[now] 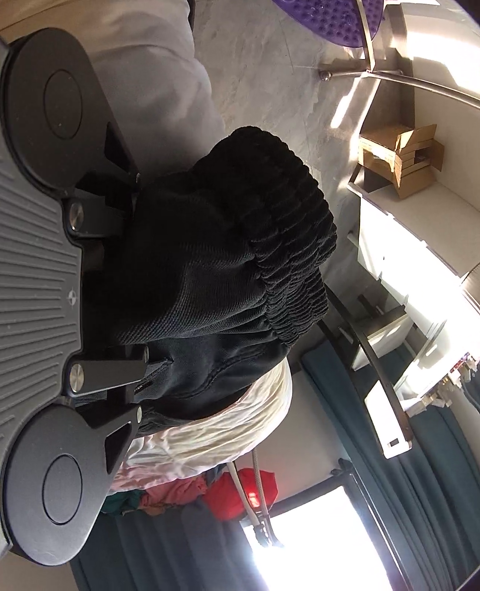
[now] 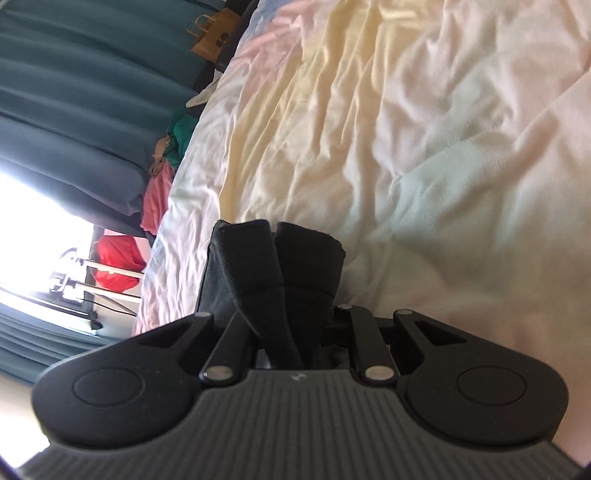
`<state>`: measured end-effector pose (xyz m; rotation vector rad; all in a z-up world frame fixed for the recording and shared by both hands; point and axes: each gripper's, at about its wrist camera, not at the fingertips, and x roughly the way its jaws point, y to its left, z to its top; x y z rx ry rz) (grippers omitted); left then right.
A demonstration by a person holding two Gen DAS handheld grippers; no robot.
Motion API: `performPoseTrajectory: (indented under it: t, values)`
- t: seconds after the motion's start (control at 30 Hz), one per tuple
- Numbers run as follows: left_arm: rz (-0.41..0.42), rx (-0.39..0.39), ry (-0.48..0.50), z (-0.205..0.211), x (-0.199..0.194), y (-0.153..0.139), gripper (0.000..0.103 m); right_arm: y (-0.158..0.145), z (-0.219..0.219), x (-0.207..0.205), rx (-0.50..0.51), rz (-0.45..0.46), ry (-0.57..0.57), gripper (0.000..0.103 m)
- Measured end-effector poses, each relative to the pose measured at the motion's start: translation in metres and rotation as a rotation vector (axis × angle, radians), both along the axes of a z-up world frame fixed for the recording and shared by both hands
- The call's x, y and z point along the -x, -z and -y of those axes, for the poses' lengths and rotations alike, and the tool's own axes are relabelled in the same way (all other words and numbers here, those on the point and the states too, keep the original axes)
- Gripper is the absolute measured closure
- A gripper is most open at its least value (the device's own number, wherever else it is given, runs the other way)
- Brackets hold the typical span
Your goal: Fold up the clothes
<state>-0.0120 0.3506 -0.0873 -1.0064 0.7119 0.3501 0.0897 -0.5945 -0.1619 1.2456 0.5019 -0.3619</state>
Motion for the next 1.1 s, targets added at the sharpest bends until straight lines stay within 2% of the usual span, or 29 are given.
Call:
performPoseTrajectory:
  t: [0.2, 0.27, 0.33, 0.4, 0.57, 0.67, 0.8, 0.93, 1.1]
  values:
    - [-0.031, -0.061, 0.027, 0.018, 0.033, -0.022, 0.054, 0.001, 0.000, -0.005, 0.022, 0.016, -0.014, 0.086]
    - [-0.047, -0.138, 0.044, 0.026, 0.042, -0.036, 0.050, 0.003, 0.000, -0.005, 0.020, 0.024, -0.018, 0.086]
    - [-0.056, -0.228, 0.072, 0.038, 0.048, -0.053, 0.042, 0.006, 0.001, -0.004, 0.007, 0.030, -0.020, 0.085]
    - [-0.034, -0.304, 0.102, 0.054, 0.050, -0.070, 0.040, 0.008, 0.002, -0.006, 0.009, 0.020, -0.030, 0.084]
    - [0.023, -0.461, 0.197, 0.108, 0.023, -0.100, 0.035, 0.010, 0.003, -0.005, -0.001, 0.026, -0.033, 0.084]
    - [0.070, -0.508, 0.262, 0.150, -0.003, -0.102, 0.033, 0.010, 0.004, -0.004, -0.004, 0.028, -0.035, 0.084]
    - [0.094, -0.544, 0.369, 0.213, -0.045, -0.088, 0.032, 0.006, 0.003, -0.004, 0.010, 0.030, -0.034, 0.084]
    - [0.100, -0.582, 0.454, 0.270, -0.084, -0.057, 0.032, 0.004, 0.003, -0.004, 0.022, 0.045, -0.043, 0.084]
    - [0.069, -0.727, 0.527, 0.322, -0.118, -0.011, 0.032, 0.006, 0.005, -0.002, 0.011, 0.059, -0.055, 0.084]
